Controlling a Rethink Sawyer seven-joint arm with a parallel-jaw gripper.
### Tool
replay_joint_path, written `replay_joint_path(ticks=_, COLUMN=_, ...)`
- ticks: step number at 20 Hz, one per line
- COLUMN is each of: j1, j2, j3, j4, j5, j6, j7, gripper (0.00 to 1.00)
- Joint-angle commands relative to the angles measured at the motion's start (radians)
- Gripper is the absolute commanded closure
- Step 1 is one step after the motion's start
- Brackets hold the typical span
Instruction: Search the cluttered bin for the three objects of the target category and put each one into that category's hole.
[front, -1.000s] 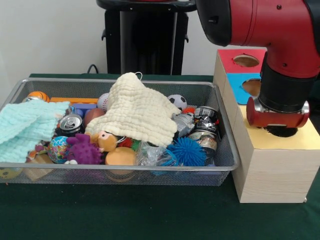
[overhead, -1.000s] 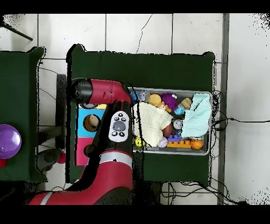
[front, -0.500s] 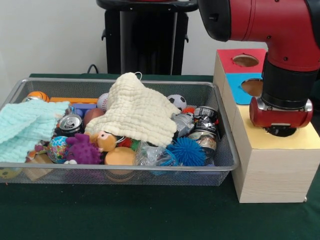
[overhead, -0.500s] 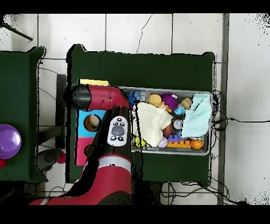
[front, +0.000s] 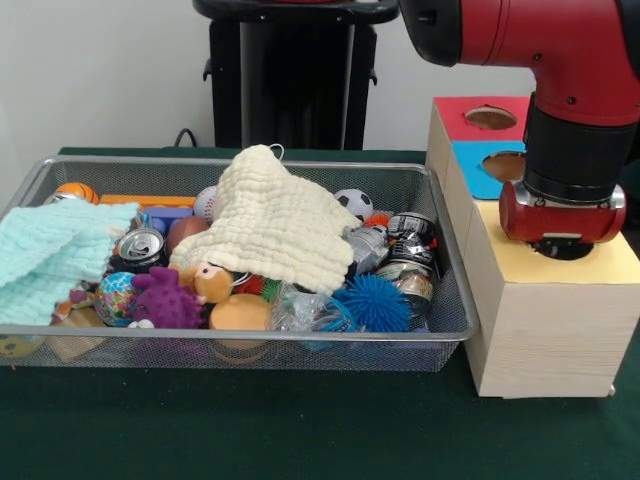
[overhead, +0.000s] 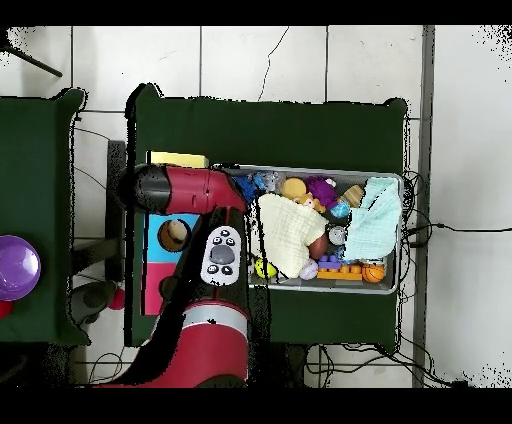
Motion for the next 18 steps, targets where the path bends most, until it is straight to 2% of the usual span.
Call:
replay_joint_path(ticks=1, j1=0.006, j2=-0.050, j3=-0.030, j4=0.203, j5=-0.019, j6=0.171, j7=0.196, gripper=0.00)
replay_joint_path(ticks=6, j1=0.026, j2=-0.120, j3=-0.053, j4=0.204, j5=-0.010, j6=0.251, j7=0.204, gripper=0.00)
replay_joint_path(ticks=12, j1=0.026, j2=-0.142, j3=-0.045, j4=0.225, j5=-0.008, j6=0.236, j7=0.195, gripper=0.00)
replay_joint_path(ticks=13, j1=0.019, j2=-0.145, j3=-0.035, j4=0.232, j5=-0.009, j6=0.198, j7=0.184, gripper=1.00)
replay_joint_path(ticks=18, j1=0.002, j2=-0.144, j3=-0.010, j4=0.245, j5=-0.018, j6=0.135, j7=0.153, gripper=1.00)
